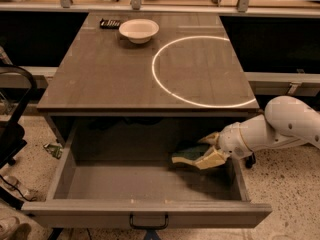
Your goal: Place sponge into top drawer
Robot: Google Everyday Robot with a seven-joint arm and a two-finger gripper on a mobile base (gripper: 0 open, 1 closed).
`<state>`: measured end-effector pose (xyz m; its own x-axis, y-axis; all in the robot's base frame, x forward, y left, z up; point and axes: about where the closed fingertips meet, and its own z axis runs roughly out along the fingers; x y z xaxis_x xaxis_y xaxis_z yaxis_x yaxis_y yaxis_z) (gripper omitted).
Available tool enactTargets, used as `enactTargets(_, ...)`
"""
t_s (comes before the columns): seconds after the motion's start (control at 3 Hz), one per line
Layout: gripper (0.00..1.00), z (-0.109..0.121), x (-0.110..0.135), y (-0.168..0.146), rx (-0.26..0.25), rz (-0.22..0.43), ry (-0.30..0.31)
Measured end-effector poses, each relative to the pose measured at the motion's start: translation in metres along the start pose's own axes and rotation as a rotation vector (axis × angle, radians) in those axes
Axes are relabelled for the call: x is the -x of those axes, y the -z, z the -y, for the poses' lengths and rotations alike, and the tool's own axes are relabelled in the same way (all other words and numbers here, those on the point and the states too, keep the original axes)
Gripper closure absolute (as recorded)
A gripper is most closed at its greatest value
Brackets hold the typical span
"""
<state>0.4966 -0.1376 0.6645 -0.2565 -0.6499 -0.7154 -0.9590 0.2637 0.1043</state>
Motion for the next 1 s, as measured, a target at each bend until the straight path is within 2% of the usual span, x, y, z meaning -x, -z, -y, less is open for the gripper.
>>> enactTargets(0.67, 0.01, -0.0018, 0.001, -0.0043, 0.01, 0.0, 0.002)
enactTargets(1.0, 0.0, -0.002, 0.0012, -0.0048, 0.011, 0.0, 0.003)
